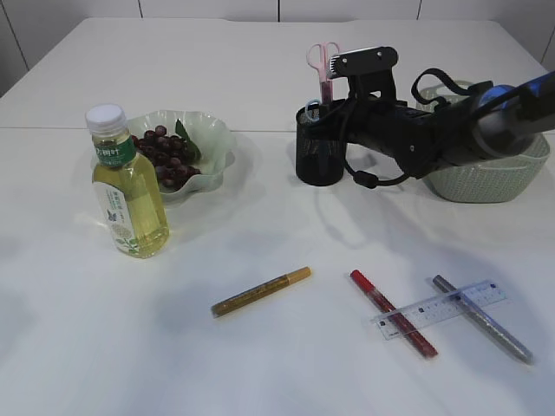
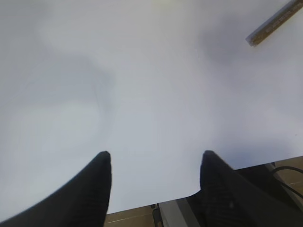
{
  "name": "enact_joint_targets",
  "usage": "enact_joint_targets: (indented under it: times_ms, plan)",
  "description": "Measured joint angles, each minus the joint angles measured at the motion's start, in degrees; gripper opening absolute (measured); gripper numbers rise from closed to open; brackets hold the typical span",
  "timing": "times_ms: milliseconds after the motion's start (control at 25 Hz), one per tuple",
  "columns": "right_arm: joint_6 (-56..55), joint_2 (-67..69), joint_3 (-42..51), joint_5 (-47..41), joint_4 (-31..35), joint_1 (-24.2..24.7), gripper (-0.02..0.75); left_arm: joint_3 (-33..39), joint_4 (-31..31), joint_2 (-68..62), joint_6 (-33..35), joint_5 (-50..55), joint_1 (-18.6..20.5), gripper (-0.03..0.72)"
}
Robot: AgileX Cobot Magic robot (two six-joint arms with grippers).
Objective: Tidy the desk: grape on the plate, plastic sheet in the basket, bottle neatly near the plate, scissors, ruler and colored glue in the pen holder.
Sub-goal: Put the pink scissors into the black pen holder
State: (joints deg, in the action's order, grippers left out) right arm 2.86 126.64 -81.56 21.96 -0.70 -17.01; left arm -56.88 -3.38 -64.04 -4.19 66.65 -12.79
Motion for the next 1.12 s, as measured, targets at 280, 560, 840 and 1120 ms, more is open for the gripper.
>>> enact_joint_targets:
  times_ms: [280, 560, 840, 1120]
  plan:
    - [0.0, 0.0, 0.0, 0.1, 0.0, 0.0, 0.144, 0.0, 0.0, 0.0, 0.0, 0.0, 0.0, 0.435]
    - [0.1, 0.0, 0.0, 0.2, 0.0, 0.0, 0.144, 0.0, 0.0, 0.0, 0.0, 0.0, 0.0, 0.435]
    - [0.1, 0.0, 0.0, 0.2, 0.0, 0.0, 0.144, 0.0, 0.0, 0.0, 0.0, 0.0, 0.0, 0.435]
    - [0.9, 0.0, 0.0, 0.2, 0.0, 0.0, 0.146, 0.0, 0.0, 0.0, 0.0, 0.0, 0.0, 0.435]
